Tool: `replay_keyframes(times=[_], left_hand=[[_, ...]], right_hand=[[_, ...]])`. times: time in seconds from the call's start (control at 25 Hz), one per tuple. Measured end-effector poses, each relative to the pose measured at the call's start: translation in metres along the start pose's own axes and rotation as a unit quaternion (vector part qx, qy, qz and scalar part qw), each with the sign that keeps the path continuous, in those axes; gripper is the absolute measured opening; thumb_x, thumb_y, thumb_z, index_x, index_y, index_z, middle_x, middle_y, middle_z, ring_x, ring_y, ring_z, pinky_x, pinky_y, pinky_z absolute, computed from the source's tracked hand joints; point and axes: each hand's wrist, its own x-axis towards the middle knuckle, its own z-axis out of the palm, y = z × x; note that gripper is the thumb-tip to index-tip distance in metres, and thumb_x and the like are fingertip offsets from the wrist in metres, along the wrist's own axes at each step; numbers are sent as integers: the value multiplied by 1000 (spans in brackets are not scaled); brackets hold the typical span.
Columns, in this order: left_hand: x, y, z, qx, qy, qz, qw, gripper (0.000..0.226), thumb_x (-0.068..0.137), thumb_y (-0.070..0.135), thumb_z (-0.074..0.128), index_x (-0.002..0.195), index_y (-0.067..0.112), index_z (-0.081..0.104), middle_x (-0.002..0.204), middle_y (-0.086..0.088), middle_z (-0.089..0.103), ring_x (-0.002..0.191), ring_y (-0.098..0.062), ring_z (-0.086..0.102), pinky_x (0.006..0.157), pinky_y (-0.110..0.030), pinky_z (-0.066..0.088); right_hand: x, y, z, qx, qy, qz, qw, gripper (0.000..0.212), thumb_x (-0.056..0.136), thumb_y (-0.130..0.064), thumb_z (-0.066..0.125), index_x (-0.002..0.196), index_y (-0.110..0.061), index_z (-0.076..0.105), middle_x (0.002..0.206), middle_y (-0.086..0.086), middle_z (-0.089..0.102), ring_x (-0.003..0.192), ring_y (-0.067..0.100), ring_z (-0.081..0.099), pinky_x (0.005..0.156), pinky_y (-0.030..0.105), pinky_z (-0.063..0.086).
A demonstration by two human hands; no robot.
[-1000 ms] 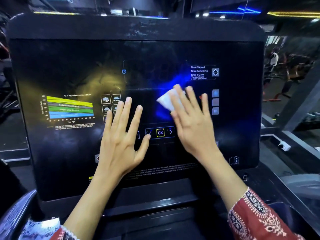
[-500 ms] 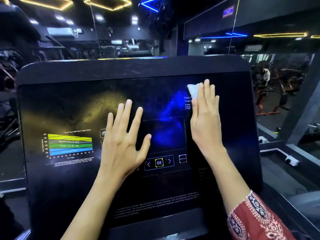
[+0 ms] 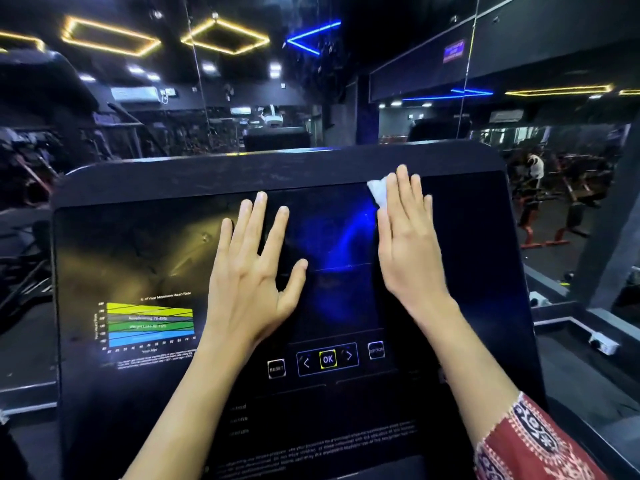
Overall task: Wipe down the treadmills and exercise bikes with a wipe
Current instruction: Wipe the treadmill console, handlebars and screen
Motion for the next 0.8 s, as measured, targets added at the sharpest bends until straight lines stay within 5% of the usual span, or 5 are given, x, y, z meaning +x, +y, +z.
replay_keyframes(times=[0.08,0.28,0.48,0.6,0.8], left_hand=[[9,-2,0,3,1,-2,1000,63,87,39,45,138,3,47,148,-24,33,136,-39,33,112,-44,16],[22,-15,-5,9,0,-8,1000,64,87,41,44,138,3,46,149,-24,33,137,-40,32,111,-47,19],[28,-23,-7,17,-1,-5,1000,65,87,42,42,137,2,48,148,-24,35,136,-40,34,110,-51,23],[29,-20,-5,9,-1,-9,1000,65,87,42,42,137,2,48,148,-24,34,137,-40,33,111,-49,20],[30,-22,-9,19,-3,2,1000,64,86,41,43,136,2,49,147,-24,36,135,-39,35,112,-44,16]], right_hand=[[19,-24,14,8,7,15,1000,50,101,-16,28,146,4,28,155,20,23,144,37,18,117,45,9],[8,-31,13,-58,-38,-225,972,47,99,-20,33,142,-3,43,150,11,39,139,28,35,114,40,17],[50,-9,6,-27,31,39,998,52,100,-21,20,147,-1,29,157,18,17,146,34,13,120,48,7],[51,-43,25,-13,53,-11,998,46,97,-10,32,142,-1,42,156,20,13,145,37,8,117,38,-11],[42,-48,17,82,111,-131,982,32,85,12,52,114,4,63,116,11,57,107,25,50,95,33,45]])
